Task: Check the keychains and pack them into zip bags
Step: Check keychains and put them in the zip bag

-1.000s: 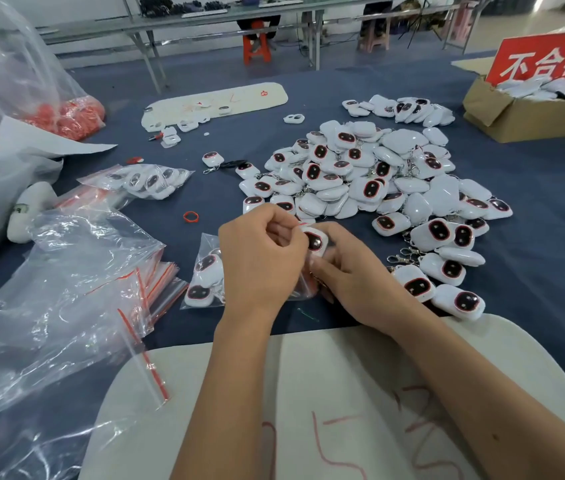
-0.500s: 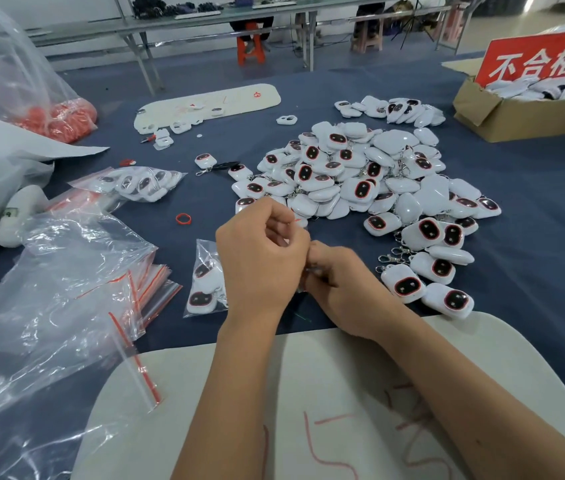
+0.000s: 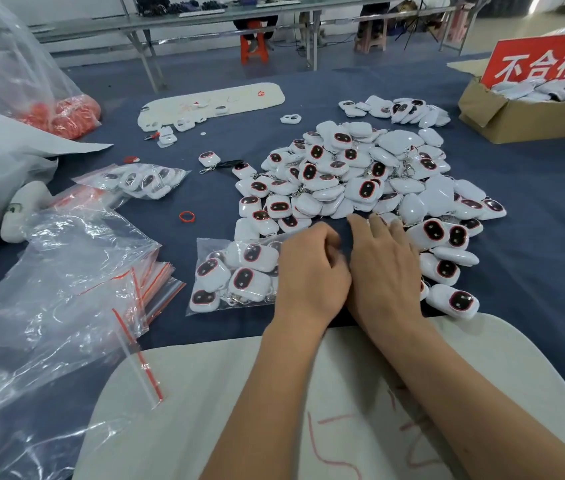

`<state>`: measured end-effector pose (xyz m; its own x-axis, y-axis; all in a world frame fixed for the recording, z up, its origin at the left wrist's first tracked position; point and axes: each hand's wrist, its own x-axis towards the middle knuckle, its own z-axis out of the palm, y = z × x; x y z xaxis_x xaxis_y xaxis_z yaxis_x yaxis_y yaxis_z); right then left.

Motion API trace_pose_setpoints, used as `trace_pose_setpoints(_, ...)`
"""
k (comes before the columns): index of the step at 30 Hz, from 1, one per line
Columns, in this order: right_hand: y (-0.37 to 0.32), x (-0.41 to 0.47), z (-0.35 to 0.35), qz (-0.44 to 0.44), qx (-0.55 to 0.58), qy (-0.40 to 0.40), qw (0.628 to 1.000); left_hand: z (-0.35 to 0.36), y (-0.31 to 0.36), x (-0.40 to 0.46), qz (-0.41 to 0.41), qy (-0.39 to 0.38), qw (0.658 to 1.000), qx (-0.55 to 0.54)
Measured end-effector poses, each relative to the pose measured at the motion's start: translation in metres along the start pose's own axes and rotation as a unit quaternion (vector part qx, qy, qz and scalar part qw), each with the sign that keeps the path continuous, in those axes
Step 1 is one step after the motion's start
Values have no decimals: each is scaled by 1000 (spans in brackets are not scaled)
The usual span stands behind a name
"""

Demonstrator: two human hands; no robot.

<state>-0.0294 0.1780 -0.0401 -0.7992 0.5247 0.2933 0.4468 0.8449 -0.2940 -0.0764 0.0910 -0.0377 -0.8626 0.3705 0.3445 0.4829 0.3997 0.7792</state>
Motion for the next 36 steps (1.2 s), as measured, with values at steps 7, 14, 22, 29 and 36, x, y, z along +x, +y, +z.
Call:
trace_pose_setpoints(7,-3,-1,4,-64,0,-11,998,-11,-15,7,-76,32,996,-16)
trace_pose_setpoints(14,-1,0,3,-66,116,-26,991,-15,-18,8,-101,45,993,-43)
trace_pose_setpoints(22,9,5,7,-26,371,20,928,-20,-15,10,-155,51,978,-128)
trace_pose_setpoints(29,10,9,5,-7,568,-54,821,-33,-16,14,-188,25,952,-240)
trace_pose_setpoints(36,9,7,3,-1,588,-77,805,-34,-17,13,-191,-18,952,-237)
